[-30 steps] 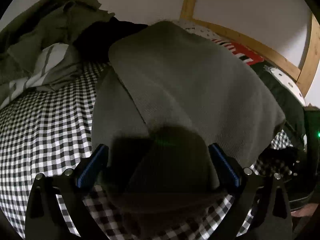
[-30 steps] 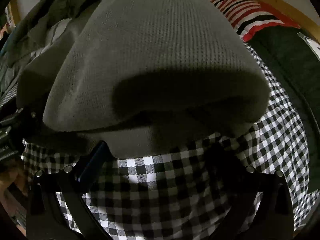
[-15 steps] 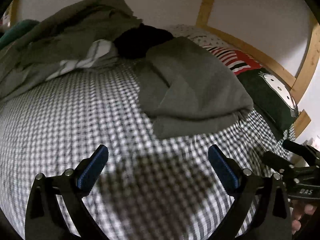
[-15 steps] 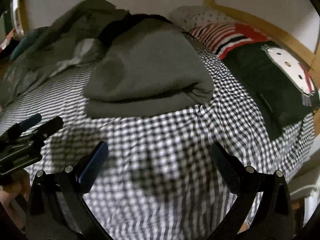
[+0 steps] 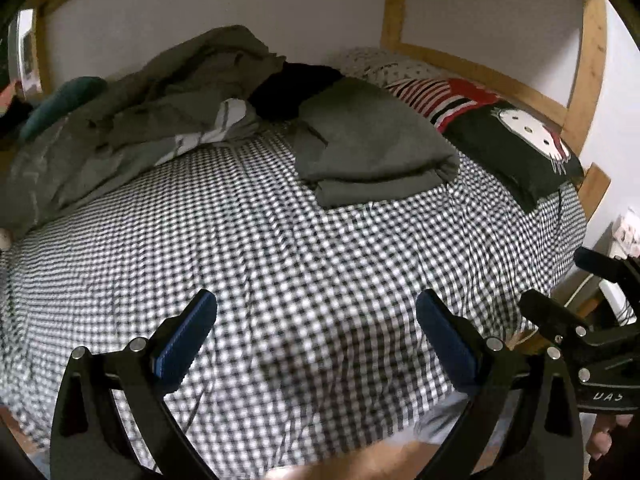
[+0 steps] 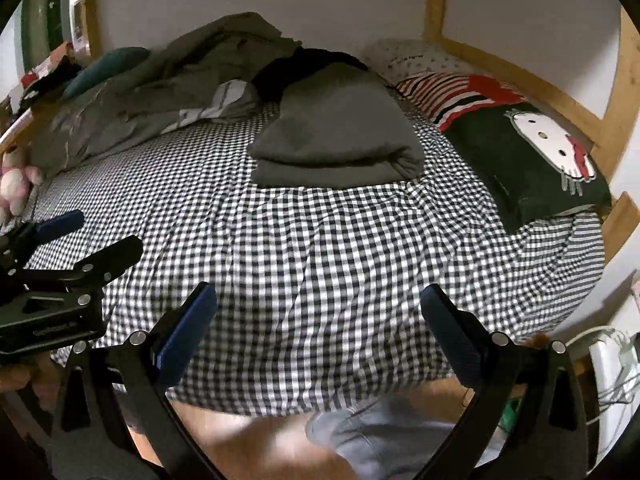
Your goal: Fold large clothes
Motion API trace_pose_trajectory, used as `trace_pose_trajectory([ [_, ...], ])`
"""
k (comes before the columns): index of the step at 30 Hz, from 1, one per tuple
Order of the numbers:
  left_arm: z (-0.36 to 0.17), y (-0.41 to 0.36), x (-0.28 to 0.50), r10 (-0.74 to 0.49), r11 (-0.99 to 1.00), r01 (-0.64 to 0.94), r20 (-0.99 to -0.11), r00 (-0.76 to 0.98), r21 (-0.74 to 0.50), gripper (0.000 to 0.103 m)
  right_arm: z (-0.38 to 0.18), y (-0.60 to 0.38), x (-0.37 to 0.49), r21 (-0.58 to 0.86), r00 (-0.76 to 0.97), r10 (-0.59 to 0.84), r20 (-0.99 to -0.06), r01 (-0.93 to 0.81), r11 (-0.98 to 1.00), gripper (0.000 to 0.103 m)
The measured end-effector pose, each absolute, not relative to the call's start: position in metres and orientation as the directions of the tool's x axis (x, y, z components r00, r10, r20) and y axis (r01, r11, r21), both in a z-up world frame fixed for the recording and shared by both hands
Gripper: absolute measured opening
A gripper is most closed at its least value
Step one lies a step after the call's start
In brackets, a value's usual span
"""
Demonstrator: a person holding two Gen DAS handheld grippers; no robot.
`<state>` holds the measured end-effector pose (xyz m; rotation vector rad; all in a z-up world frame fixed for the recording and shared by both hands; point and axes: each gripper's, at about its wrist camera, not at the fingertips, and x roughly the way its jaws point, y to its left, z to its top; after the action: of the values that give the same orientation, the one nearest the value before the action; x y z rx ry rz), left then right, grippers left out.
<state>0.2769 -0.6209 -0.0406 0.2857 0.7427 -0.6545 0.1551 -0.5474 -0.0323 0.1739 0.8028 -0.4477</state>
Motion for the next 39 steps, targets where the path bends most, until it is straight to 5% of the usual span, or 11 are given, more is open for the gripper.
trace_pose_trajectory([
  [18,-0.021,-0.582,0.218,-0.396,0.784,0.615,-0.694,0.601,0.085,0.098,-0.005,-0.519,0.097,-0.034,0.620,-0.308,-0.721,0.413,0.910,0.100],
  [23,-0.020,-0.586,0.207,-0.288,0.817,0.538,-0.662,0.692,0.207,0.098,-0.004,-0.517,0.089,-0.050,0.616,-0.313,-0.723,0.406,0.913,0.100],
  [39,-0.020,-0.588,0.202,-0.317,0.783,0.582,-0.664,0.677,0.220,0.098,0.006,-0.517,0.078,-0.059,0.627,-0.320,-0.710,0.400,0.915,0.100],
])
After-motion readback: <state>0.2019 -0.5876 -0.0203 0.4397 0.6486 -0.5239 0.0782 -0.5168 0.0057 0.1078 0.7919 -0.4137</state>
